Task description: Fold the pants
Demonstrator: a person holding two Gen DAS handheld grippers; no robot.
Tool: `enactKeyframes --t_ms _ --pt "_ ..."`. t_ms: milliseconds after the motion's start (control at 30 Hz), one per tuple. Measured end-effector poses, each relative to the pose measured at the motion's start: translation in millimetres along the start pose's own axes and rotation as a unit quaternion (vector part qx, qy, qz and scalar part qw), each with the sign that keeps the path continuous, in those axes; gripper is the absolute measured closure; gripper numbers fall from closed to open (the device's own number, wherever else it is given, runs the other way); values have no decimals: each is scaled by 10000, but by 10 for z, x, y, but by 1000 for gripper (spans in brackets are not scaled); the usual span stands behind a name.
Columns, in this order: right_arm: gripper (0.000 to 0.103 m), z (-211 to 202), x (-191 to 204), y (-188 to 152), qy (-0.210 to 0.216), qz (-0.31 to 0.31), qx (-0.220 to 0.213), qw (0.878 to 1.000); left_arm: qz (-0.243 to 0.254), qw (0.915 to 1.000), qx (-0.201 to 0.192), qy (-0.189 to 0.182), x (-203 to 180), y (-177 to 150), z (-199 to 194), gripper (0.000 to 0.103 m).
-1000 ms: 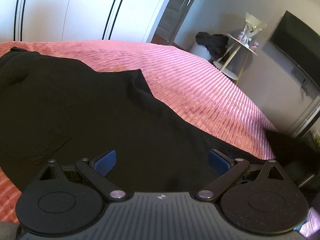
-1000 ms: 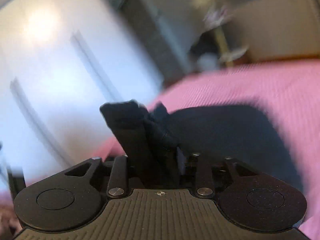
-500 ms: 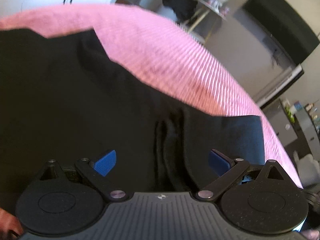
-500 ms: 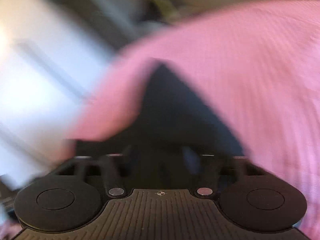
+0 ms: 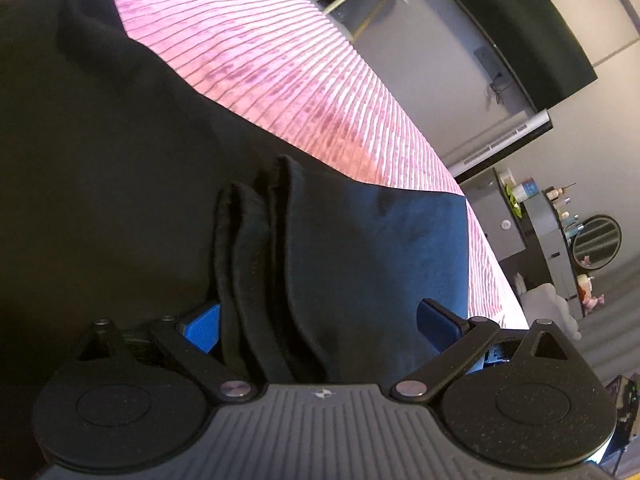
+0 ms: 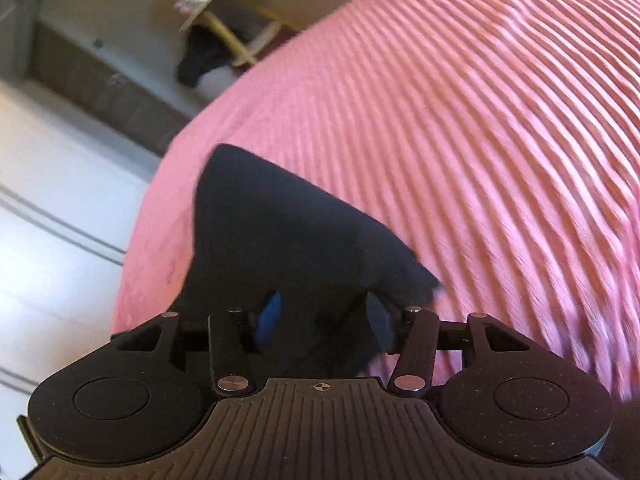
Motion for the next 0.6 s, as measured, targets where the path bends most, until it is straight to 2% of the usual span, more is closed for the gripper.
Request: enactKeyframes --t_ms 167,233,300,333,367,400,433,500,600 --pt "51 68 -172 -40 411 530 25 9977 13 9999 -141 41 -54 31 68 4" --pt "56 143 -156 -11 411 528 -22 9978 -83 9996 -279 -12 -49 42 76 11" --pt "66 167 -174 -12 343 499 -59 9982 -46 9993 -365 68 -46 49 72 46" --pt "74 197 -158 19 358 518 -64 9980 2 9991 -381 189 -34 48 73 54" --pt "76 193 -157 22 380 524 -69 9979 30 9988 -396 270 -20 44 73 68" --pt "76 186 -157 19 409 517 -69 9978 -2 9986 -431 321 -4 47 48 88" --pt "76 150 -158 1 440 496 -81 9978 -81 9983 -481 320 16 62 7 95" --pt "76 104 -115 -25 594 421 -45 9973 -200 9975 -678 60 18 94 -95 95" --pt "76 80 32 -75 798 68 53 9968 -26 9941 -1077 -88 -36 140 -351 96"
Point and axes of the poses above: each gripper's, at about its wrist camera, not at the fingertips, and z roughly the way its jaws point, x to its left, y to its top, the point moved 4 cm from there along z, roughly the way its jaws point, and after that the axes turned 3 degrees about -y, right-handed, at the moved point
